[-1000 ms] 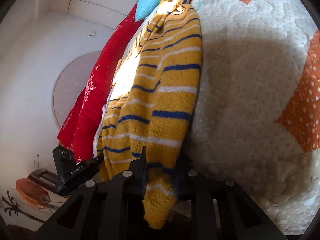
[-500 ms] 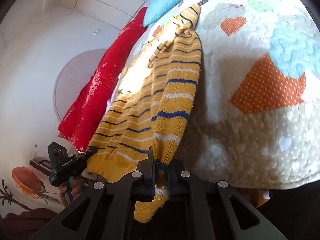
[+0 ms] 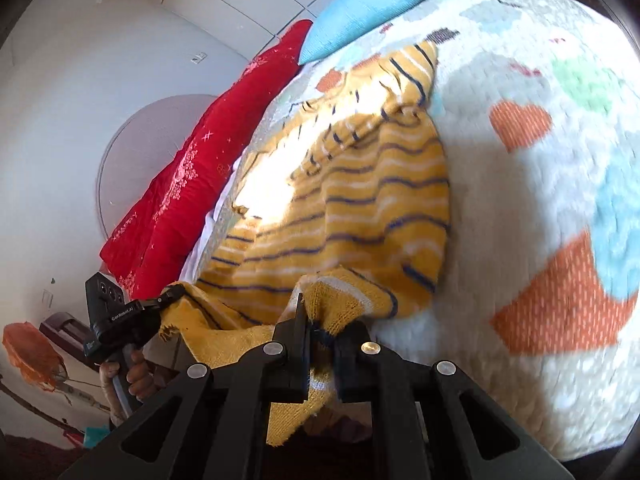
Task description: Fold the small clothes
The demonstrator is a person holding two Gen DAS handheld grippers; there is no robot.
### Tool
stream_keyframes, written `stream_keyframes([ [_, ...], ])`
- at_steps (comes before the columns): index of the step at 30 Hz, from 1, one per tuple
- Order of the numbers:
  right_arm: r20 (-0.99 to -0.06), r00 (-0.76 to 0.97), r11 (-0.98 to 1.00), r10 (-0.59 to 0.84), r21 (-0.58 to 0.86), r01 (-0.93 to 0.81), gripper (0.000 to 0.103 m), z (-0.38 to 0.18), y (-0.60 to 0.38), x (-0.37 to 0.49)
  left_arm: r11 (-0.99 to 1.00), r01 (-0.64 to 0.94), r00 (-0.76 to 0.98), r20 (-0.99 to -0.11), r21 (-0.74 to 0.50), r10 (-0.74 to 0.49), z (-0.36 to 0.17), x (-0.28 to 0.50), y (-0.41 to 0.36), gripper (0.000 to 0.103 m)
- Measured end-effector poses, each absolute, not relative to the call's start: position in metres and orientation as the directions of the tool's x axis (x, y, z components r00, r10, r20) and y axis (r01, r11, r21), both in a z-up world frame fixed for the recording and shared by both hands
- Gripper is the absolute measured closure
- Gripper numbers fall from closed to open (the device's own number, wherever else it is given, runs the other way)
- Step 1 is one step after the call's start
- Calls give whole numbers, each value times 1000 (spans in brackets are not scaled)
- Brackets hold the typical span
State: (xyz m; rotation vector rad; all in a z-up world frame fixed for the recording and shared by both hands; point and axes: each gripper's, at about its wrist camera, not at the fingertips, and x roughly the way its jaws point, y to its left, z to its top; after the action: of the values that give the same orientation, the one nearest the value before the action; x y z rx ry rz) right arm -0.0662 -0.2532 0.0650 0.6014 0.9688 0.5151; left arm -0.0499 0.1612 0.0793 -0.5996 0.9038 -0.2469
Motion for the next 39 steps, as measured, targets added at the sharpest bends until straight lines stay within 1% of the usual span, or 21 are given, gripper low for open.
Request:
stream_keyframes([
  [3, -597, 529, 766, 602, 619, -173, 94, 92, -246, -20, 832, -36, 643, -650, -554, -405, 96, 3, 155, 96],
  [6, -593, 566, 787, 572, 593, -174, 94, 106, -239, 30, 826, -61, 644, -655, -560, -397, 98, 55, 152, 96],
  [9, -634, 587, 832, 503, 538, -132, 94, 100, -233, 67, 830, -93, 628, -680, -550, -380, 90, 92, 148, 96],
  [12, -666, 571, 841, 481, 535, -83, 94, 84, -235, 90, 830, -112, 600, -703, -546, -382, 80, 112, 149, 96],
  [17, -659, 550, 802, 513, 597, -33, 93, 72, -244, 122, 851, -101, 588, -721, -515, -366, 80, 138, 142, 96],
  [19, -649, 540, 775, 536, 631, -10, 93, 66, -249, 142, 843, -111, 587, -719, -527, -372, 77, 154, 144, 95],
  [21, -634, 528, 736, 566, 677, 24, 90, 56, -255, 163, 821, -147, 580, -721, -551, -380, 71, 173, 148, 95],
  [23, -613, 522, 683, 593, 726, 77, 89, 44, -262, 184, 791, -193, 573, -721, -581, -390, 61, 193, 155, 92],
  [24, -607, 523, 661, 598, 743, 105, 89, 37, -267, 194, 777, -211, 567, -722, -593, -397, 55, 202, 158, 89],
  [25, -600, 527, 640, 602, 757, 131, 83, 30, -271, 203, 764, -227, 563, -721, -604, -403, 49, 211, 162, 85],
  [26, -595, 532, 622, 602, 768, 156, 76, 24, -275, 211, 751, -241, 560, -720, -615, -410, 44, 219, 165, 83],
  [27, -596, 539, 609, 596, 772, 180, 72, 19, -279, 219, 734, -255, 555, -717, -629, -421, 39, 226, 168, 78],
  [28, -591, 543, 593, 597, 781, 199, 64, 14, -282, 226, 713, -269, 553, -710, -648, -437, 33, 232, 172, 74],
  [29, -583, 547, 573, 601, 791, 212, 58, 9, -285, 233, 693, -280, 553, -701, -665, -450, 29, 237, 174, 72],
  [31, -577, 561, 558, 593, 797, 231, 56, 5, -289, 243, 663, -289, 553, -686, -691, -473, 24, 245, 178, 66],
  [33, -576, 569, 562, 587, 796, 227, 52, 7, -291, 252, 646, -291, 561, -672, -706, -483, 23, 250, 181, 59],
  [35, -590, 578, 590, 564, 778, 219, 44, 13, -292, 256, 632, -286, 572, -657, -720, -490, 25, 254, 186, 57],
  [36, -601, 585, 612, 545, 762, 212, 43, 19, -291, 257, 623, -283, 579, -648, -729, -495, 27, 255, 189, 56],
  [37, -613, 589, 637, 527, 744, 204, 42, 25, -291, 256, 619, -283, 590, -641, -733, -491, 30, 255, 192, 52],
  [38, -626, 593, 663, 506, 722, 196, 41, 31, -290, 255, 629, -292, 610, -646, -721, -459, 35, 254, 197, 47],
  [39, -635, 599, 690, 487, 701, 183, 41, 37, -290, 252, 640, -302, 633, -650, -707, -420, 40, 252, 202, 36],
])
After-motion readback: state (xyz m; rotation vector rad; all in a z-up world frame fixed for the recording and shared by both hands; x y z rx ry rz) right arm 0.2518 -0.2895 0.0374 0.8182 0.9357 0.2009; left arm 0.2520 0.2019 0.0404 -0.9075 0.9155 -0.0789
